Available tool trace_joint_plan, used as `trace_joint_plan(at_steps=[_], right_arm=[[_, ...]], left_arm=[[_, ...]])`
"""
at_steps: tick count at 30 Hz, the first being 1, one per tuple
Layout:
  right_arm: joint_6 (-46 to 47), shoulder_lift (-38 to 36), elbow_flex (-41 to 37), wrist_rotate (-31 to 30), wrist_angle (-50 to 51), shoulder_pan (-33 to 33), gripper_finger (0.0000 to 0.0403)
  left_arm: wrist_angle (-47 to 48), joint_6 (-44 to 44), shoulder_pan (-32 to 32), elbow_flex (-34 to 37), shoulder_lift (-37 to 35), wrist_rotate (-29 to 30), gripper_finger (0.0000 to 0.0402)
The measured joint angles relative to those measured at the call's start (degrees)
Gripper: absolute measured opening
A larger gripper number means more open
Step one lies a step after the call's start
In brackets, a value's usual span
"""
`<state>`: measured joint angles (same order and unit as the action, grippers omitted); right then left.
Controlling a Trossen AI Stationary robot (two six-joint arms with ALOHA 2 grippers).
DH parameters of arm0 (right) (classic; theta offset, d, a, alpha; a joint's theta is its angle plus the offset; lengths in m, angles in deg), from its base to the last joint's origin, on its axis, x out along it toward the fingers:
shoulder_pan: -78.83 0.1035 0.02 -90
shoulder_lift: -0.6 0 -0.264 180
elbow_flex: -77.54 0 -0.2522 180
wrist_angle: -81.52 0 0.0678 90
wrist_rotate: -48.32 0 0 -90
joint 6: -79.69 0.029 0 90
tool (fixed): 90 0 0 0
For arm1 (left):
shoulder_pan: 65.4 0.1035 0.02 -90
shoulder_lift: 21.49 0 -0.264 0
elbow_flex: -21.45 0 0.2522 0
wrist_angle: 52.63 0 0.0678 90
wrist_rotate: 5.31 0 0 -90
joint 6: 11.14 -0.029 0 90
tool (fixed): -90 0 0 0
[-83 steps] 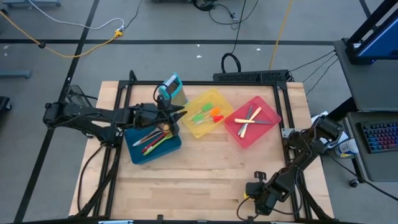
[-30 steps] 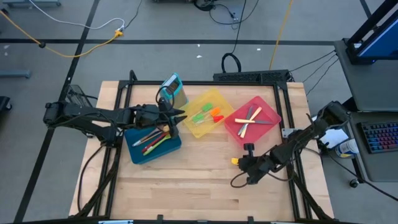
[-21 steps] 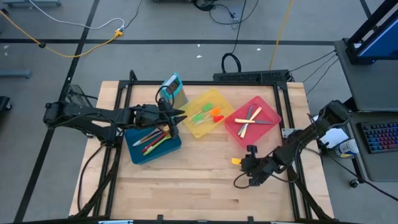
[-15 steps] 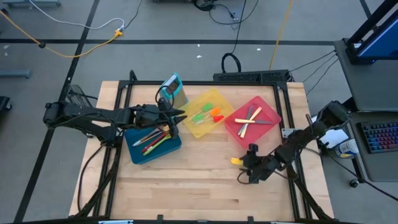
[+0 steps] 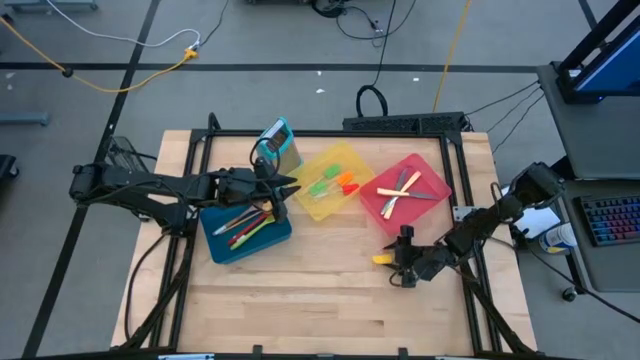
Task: Pick & Place Kitchen Items
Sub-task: Put the yellow spatula into the yellow bin
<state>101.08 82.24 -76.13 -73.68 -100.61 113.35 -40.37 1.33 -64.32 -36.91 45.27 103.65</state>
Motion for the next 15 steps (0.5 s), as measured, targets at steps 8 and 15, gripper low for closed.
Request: trace_joint_plan(at_steps=[8, 15], right_arm=[[-5.5, 0.0, -3.0, 1.1, -4.2, -1.6, 0.0111], [-5.7, 0.1, -3.1, 0.7, -9.8, -1.7, 0.0021]], left_arm=[[0.0, 0.0, -0.1, 0.0, 0.0, 0.0, 0.0113], [0.0, 0.7, -0.6, 0.0, 0.0, 0.0, 0.0113]])
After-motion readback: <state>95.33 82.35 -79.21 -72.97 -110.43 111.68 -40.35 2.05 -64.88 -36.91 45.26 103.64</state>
